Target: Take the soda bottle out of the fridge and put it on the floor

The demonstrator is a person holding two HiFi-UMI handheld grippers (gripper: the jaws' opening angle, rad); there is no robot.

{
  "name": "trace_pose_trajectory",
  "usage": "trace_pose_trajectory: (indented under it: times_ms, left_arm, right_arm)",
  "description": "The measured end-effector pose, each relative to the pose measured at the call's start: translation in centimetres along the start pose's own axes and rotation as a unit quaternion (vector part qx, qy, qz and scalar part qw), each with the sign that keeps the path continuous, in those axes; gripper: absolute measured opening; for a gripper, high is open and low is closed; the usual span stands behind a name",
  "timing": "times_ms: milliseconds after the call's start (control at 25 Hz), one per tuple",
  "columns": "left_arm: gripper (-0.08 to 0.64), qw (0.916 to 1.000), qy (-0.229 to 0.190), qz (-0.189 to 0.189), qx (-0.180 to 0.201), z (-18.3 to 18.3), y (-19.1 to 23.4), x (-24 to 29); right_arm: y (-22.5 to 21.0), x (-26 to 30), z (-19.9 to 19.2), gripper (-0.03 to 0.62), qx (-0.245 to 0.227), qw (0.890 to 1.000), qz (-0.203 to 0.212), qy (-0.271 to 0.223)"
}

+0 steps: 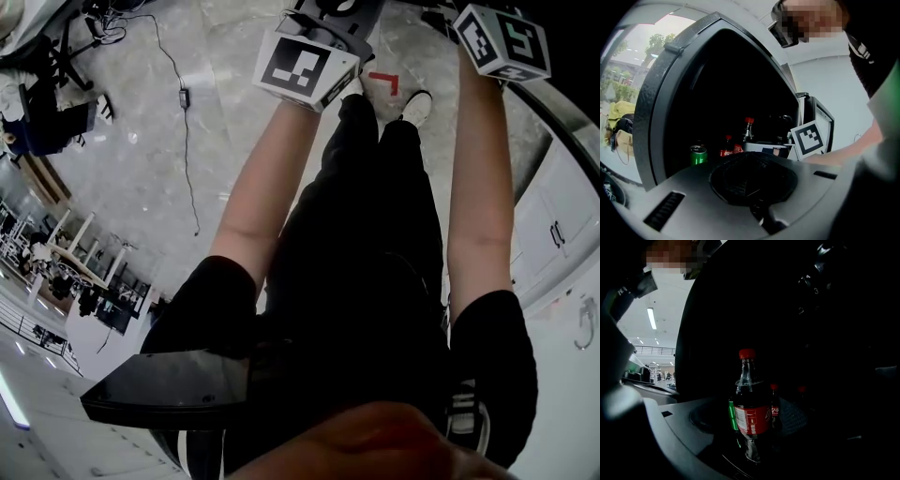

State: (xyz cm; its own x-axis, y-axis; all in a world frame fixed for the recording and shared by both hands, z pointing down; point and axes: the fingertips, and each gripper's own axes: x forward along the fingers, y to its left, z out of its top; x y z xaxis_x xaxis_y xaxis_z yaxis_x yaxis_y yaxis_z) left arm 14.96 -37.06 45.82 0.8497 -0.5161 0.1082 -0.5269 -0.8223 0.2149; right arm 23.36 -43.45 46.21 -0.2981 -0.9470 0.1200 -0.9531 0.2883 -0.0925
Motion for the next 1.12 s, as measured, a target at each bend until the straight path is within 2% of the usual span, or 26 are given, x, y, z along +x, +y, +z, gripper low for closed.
trace_pose_trajectory:
  times_ms: [680, 960, 1120]
  left_arm:
    - [0.002, 0.9998, 0.006, -0.015, -0.009, -0.5, 1.4, 0.0]
    - [0.0, 0.9999, 0.007, -0.006, -0.007, -0.8, 1.1, -0.8]
    - [0.0, 0.9999, 0.01, 0.005, -0.007, -1.0, 0.5, -1.7]
  right_arm:
    - [0.2, 3.2, -0.2, 0.305, -0.036, 0.999, 0.006, 0.017]
    - [1.0, 1.7, -0.1, 0.305, -0.044, 0.999, 0.024, 0.02]
    - [2.4, -0.2, -0.1, 0.305, -0.05, 0.997, 0.052, 0.018]
